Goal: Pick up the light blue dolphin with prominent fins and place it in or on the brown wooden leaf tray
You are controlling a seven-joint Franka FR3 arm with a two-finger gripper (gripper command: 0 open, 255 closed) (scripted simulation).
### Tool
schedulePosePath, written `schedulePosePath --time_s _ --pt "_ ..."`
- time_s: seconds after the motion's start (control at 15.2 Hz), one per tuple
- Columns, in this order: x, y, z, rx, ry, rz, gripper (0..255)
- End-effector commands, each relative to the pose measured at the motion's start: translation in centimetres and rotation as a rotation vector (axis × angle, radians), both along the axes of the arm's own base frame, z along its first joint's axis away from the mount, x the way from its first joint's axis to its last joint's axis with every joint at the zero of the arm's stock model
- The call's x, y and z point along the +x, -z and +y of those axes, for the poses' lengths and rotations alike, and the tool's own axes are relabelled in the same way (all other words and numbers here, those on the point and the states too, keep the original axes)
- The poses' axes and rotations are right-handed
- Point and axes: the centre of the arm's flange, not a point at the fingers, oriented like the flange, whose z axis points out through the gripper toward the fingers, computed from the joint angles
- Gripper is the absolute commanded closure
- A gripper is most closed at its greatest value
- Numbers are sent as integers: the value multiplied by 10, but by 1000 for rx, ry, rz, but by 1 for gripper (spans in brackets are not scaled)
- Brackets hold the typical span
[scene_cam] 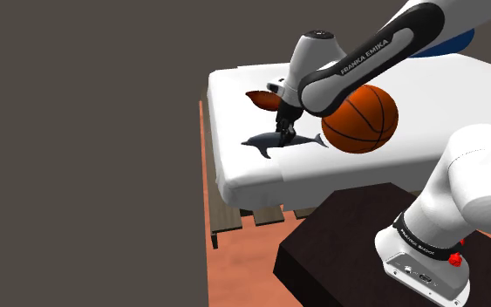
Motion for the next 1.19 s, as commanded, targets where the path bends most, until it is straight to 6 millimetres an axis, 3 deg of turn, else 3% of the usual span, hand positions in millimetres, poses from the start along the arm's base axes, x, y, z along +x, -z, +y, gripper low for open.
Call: schedulePosePath --time_s 0.0,0.86,1.12 --pt "0 -10 0 0 0 0 255" --pt "0 -74 0 0 0 0 255" --pt "38 -76 -36 0 0 0 255"
